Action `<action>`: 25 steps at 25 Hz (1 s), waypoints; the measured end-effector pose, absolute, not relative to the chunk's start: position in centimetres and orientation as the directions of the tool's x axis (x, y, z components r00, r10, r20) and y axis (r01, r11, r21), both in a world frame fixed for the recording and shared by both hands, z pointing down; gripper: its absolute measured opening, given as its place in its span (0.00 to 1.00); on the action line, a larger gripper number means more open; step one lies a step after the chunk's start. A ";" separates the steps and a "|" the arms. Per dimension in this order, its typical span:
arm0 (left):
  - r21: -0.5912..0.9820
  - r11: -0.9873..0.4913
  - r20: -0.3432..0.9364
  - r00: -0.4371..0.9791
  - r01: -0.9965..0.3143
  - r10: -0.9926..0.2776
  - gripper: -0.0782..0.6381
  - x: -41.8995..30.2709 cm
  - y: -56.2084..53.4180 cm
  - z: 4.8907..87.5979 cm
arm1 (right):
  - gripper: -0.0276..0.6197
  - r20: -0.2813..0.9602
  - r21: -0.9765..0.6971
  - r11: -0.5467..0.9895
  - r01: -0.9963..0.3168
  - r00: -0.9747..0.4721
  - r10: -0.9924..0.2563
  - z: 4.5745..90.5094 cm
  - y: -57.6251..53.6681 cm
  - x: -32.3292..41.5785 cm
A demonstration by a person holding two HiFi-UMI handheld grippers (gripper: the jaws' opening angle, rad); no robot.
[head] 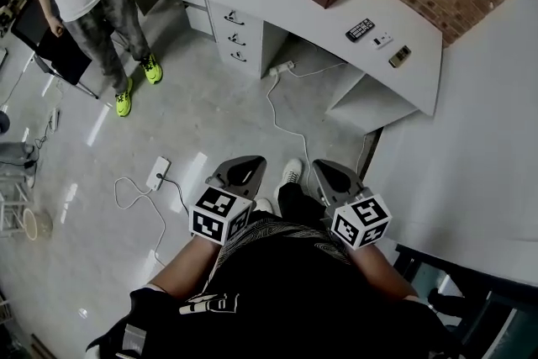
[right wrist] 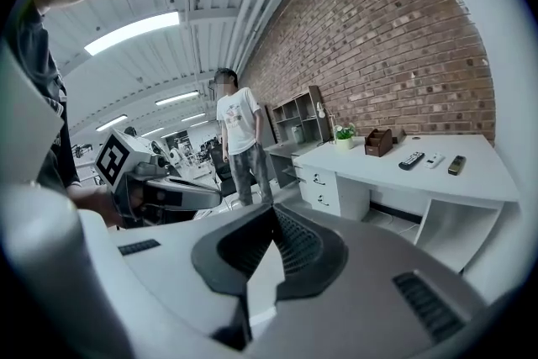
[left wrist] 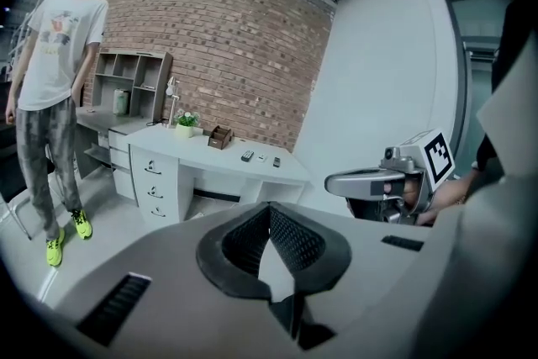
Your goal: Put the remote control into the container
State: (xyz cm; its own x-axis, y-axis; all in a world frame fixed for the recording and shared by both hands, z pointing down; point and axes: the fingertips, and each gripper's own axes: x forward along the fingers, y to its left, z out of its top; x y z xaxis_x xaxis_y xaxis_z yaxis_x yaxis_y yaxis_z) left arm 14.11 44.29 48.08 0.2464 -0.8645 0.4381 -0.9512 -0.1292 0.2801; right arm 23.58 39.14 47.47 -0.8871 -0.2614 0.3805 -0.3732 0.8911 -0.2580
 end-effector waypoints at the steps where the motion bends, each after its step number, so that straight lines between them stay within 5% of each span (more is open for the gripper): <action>1: 0.284 -0.121 0.443 0.242 -0.951 -0.863 0.12 13.9 44.4 48.3 | 0.05 0.379 -0.261 0.892 -0.368 -0.889 -0.256 47.6 39.1 23.2; 25: 0.249 -0.122 0.490 0.233 -0.961 -0.840 0.12 7.6 30.8 47.2 | 0.05 0.322 -0.314 0.868 -0.385 -0.903 -0.284 47.0 24.0 16.5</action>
